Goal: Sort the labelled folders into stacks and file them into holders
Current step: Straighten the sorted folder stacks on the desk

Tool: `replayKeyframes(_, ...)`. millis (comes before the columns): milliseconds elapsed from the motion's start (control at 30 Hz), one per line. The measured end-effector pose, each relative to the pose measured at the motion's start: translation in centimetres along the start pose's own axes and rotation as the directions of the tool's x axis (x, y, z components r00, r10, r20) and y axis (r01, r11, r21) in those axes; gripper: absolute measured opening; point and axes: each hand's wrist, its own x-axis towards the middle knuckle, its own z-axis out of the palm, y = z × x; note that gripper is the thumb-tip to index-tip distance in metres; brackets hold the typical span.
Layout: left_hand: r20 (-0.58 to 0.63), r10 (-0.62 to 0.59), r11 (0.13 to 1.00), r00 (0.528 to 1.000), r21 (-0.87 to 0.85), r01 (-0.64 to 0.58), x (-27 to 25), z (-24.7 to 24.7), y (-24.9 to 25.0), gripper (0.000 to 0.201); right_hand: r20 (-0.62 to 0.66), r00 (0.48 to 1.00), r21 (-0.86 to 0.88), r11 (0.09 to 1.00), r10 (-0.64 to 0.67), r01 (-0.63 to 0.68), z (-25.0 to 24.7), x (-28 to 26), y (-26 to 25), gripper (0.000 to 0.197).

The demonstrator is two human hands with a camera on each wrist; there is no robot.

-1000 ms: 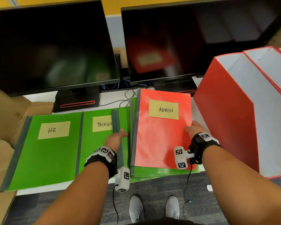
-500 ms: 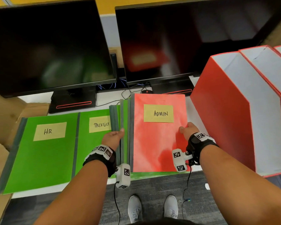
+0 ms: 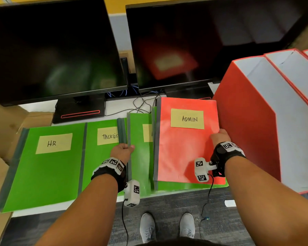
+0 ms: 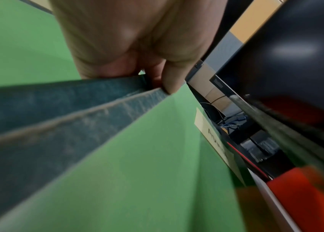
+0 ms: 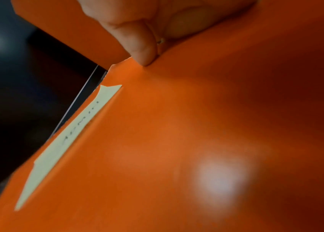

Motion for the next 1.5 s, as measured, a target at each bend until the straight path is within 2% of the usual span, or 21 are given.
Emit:
replayKeyframes(33,0.016,-0.018,0.995,1.0,-0.094,0.02,0.3,-0.2,0.0,0.017,0.0,1.0,0.006,1.0,0.002,-0.002,-0.1,0.3,0.1,0.043)
replayKeyframes(100,0.014,0.037,0.998,0.999,-0.045,-0.037,0.8,-0.6,-0.3,0.035,-0.014,1.0,0.017,1.0,0.009,-0.009,-0.2,0.7,0.1,0.045)
replayKeyframes(133,0.007,0.004,0.999,1.0,-0.048,-0.004,0.6,-0.6,-0.1,0.035,-0.02,1.0,0.028,1.0,0.008,-0.007,-0.1,0.7,0.1,0.046)
replayKeyframes(200,0.0,0.067,0.986,0.998,0.154,-0.066,0.7,-0.3,-0.3,0.031,-0.028,1.0,0.041,0.999,0.012,-0.011,0.0,0.7,0.3,0.045)
replayKeyframes(233,0.001,0.082,0.981,0.997,0.177,-0.081,0.6,-0.2,-0.4,0.03,-0.03,0.999,0.04,0.999,0.016,-0.014,-0.1,0.7,0.4,0.045)
replayKeyframes(467,0.004,0.072,0.984,0.997,0.161,-0.072,0.5,-0.3,-0.3,0.027,-0.046,0.998,0.012,0.999,0.038,-0.037,-0.1,1.1,1.4,0.046)
replayKeyframes(733,0.036,0.211,0.962,0.977,0.17,-0.214,0.9,-0.3,-0.7,0.013,-0.027,0.997,0.009,0.998,0.066,-0.065,-0.1,0.8,1.0,0.045)
replayKeyframes(767,0.037,0.232,0.959,0.972,0.16,-0.234,0.6,-0.4,-0.5,0.016,-0.023,0.998,0.003,0.998,0.06,-0.06,0.0,0.6,0.9,0.046)
replayKeyframes(867,0.058,0.27,0.953,0.961,0.125,-0.276,0.6,-0.5,-0.7,0.05,0.01,1.0,0.002,1.0,0.014,-0.014,0.6,0.4,1.0,0.051)
replayKeyframes(900,0.071,0.264,0.951,0.962,0.148,-0.272,0.3,-0.5,-0.8,0.053,0.028,1.0,-0.01,1.0,0.0,0.001,1.0,0.2,1.0,0.051)
replayKeyframes(1067,0.147,0.181,0.952,0.972,0.223,-0.211,0.2,-0.5,0.2,0.036,0.085,0.993,-0.065,0.995,-0.076,0.082,2.9,-1.8,-0.6,0.04)
replayKeyframes(1167,0.145,0.112,0.953,0.983,0.264,-0.148,-0.3,-0.5,0.6,0.052,0.134,0.983,-0.08,0.987,-0.124,0.136,4.0,-2.6,-1.2,0.035)
replayKeyframes(1267,0.103,0.146,0.961,0.984,0.222,-0.166,0.1,0.1,-0.3,0.031,0.076,0.987,-0.103,0.983,-0.144,0.152,3.8,-2.8,-1.4,0.027)
replayKeyframes(1367,0.032,0.15,0.961,0.988,0.231,-0.154,0.7,0.0,-0.7,0.023,0.034,0.991,-0.089,0.987,-0.128,0.13,2.4,-2.3,-1.2,0.034)
replayKeyframes(1500,0.019,0.155,0.962,0.988,0.224,-0.155,0.7,-0.2,-0.9,0.013,0.008,0.997,-0.112,0.991,-0.073,0.073,0.6,-1.3,-0.9,0.043)
